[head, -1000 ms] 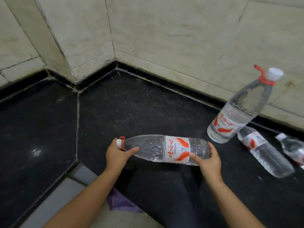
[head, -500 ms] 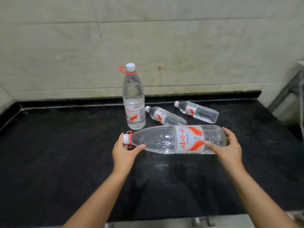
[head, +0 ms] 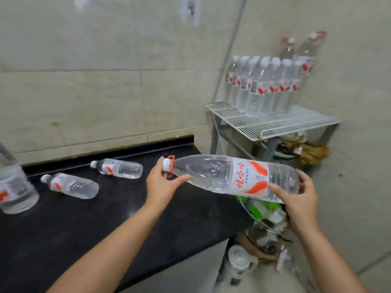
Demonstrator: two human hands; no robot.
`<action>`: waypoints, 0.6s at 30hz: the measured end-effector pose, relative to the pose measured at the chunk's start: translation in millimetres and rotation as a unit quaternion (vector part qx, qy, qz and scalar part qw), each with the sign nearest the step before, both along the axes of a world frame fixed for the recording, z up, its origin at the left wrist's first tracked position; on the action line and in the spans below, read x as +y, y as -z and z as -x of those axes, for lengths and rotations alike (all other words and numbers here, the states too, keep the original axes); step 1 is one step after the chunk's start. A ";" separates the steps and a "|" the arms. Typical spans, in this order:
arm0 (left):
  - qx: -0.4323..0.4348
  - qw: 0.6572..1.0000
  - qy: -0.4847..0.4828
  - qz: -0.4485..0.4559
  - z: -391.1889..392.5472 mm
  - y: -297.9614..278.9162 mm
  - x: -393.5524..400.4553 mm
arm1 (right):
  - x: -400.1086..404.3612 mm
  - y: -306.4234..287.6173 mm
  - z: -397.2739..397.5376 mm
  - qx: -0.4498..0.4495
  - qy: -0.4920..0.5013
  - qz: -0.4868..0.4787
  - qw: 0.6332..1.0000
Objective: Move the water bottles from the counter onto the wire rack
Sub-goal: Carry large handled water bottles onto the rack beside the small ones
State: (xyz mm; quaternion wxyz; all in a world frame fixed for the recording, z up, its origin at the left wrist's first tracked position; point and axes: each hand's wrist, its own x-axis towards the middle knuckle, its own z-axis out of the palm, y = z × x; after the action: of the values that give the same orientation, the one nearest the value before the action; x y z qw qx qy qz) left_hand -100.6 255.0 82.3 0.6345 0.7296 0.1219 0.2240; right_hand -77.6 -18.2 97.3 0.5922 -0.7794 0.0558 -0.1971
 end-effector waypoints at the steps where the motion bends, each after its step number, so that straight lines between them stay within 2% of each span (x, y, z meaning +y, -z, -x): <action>1: -0.007 1.000 0.013 -0.006 -12.4 -4.3 -18.2 | -19.5 -6.0 -5.3 -0.009 0.011 -0.002 1.000; 9: -0.080 0.994 0.065 -0.024 -112.8 -50.2 -134.3 | -132.5 -38.1 -61.0 -0.062 0.086 -0.027 0.994; 18: -0.133 0.984 0.104 -0.061 -268.7 -83.4 -213.0 | -214.5 -66.3 -200.1 -0.098 0.117 -0.017 0.988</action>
State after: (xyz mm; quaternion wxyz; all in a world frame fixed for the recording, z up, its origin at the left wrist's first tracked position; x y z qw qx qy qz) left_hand 168.1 42.0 165.7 0.6192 0.7394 -0.0534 0.2589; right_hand 122.5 -232.7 163.7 0.5809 -0.7341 0.0919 -0.3393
